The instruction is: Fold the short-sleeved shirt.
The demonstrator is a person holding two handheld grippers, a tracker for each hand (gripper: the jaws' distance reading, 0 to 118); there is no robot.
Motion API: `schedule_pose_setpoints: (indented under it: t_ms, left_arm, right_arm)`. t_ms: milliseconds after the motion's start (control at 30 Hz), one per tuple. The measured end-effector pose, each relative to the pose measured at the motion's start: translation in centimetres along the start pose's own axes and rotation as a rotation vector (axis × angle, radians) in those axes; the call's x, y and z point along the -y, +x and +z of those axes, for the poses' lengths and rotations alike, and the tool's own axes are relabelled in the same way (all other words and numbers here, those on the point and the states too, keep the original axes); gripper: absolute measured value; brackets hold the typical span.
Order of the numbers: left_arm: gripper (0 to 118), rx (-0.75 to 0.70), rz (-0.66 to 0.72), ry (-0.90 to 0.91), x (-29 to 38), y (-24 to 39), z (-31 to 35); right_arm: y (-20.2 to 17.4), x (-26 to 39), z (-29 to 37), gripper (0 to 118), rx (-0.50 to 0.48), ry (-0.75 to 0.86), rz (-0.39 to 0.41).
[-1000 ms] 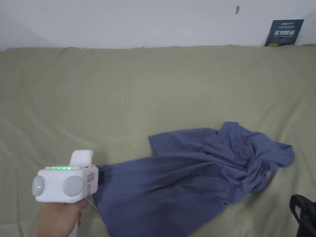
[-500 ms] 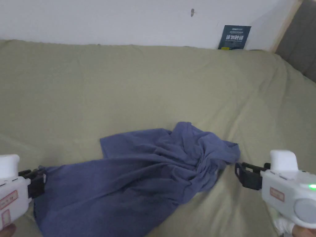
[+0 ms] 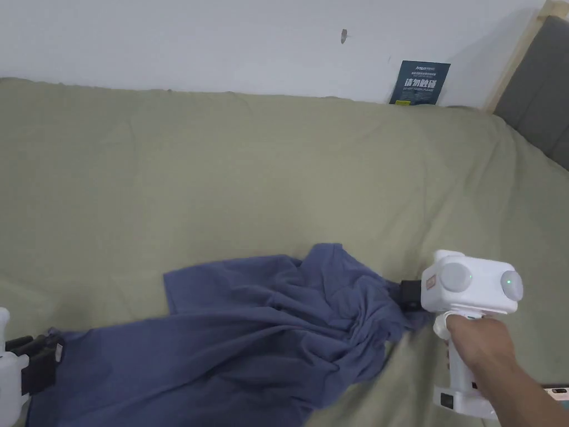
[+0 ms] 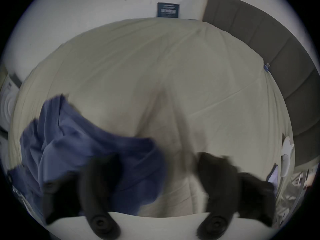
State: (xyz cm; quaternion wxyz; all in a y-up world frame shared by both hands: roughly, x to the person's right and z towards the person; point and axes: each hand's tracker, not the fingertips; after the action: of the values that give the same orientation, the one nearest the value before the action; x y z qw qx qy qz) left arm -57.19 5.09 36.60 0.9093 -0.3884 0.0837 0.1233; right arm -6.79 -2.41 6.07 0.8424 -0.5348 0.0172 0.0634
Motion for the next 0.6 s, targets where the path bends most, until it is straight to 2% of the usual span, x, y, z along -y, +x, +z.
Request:
schedule_pose_setpoints:
  t_ms: [33,67,100,133,167,233,400,600]
  left_arm:
    - [1,0.0,-0.001,-0.003,0.0,-0.1,-0.1]
    - [1,0.002,0.0,-0.007,0.1,-0.4,-0.4]
    - [1,0.003,-0.002,-0.012,0.2,-0.6,-0.6]
    - [1,-0.004,-0.005,-0.015,0.2,-0.7,-0.8]
    - [1,-0.017,-0.004,-0.018,0.2,-0.9,-0.9]
    - [1,-0.023,0.009,-0.012,0.3,-1.1,-1.1]
    - [0,-0.026,0.065,0.035,-1.0,-2.0,0.4]
    - [0,0.017,0.146,0.171,-5.0,-1.9,5.7]
  right_arm:
    - [-0.2,0.4,0.6,64,-0.072,0.063,-0.033]
    - [-0.2,0.3,0.8,64,-0.053,0.076,-0.044]
    - [-0.1,0.3,0.9,45,-0.106,0.057,-0.036]
    - [0.5,0.1,1.2,6,-0.077,0.061,-0.027]
    - [0.5,0.2,1.2,6,-0.066,0.081,-0.035]
    - [1.1,0.3,1.9,5,-0.106,0.09,-0.047]
    - [2.3,0.1,9.5,6,-0.186,0.204,-0.08]
    - [3.0,-1.5,19.6,6,-0.316,0.358,-0.09]
